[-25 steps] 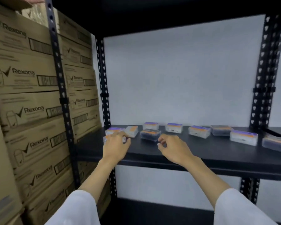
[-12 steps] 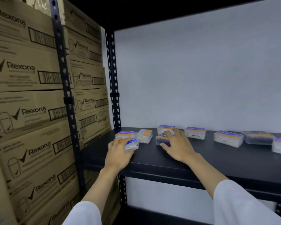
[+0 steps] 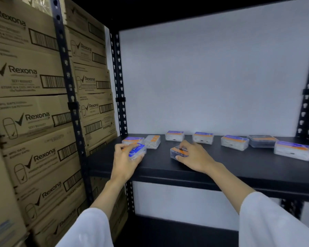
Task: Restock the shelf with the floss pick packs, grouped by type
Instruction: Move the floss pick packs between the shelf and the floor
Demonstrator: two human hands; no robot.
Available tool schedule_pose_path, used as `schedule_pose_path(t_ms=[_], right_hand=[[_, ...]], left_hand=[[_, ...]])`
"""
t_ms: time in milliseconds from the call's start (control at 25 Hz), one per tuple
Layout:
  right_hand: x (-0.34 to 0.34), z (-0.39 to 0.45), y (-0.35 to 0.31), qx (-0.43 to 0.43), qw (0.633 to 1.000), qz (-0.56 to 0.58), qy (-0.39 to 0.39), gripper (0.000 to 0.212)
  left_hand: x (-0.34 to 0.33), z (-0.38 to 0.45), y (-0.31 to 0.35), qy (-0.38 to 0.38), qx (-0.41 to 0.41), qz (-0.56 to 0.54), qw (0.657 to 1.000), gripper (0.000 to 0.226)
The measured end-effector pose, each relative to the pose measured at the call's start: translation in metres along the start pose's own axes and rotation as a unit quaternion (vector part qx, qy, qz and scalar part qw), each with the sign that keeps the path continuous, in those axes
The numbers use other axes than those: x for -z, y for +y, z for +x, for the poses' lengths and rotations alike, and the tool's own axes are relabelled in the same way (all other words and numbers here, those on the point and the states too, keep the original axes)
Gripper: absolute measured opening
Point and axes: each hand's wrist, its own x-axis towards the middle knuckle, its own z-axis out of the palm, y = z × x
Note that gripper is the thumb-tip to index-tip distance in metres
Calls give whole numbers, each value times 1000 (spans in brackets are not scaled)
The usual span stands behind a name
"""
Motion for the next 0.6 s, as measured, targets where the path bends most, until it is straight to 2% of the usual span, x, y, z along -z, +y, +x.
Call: schedule_pose_path(t_ms=[120,200,400,520,600], right_hand=[[15,-43,-3,18,999,30,11,40],[19,-76,-5,36,998,38,24,44],[8,-162,8,48,999,9,13,49],[-23,-209,38,10,1000,16,-6,51],[-51,-237,65,-25,999,13,-31,56]], left_hand=[[-2,-48,17,62,2,-102,993,48],[-7,-83,29,76,-1,-116,990,48],[-25,-163,47,25,-54,-107,992,46],[-48,-209,32,-13,-28,-95,995,45],[-72,-237,11,-34,-11,-38,999,43]])
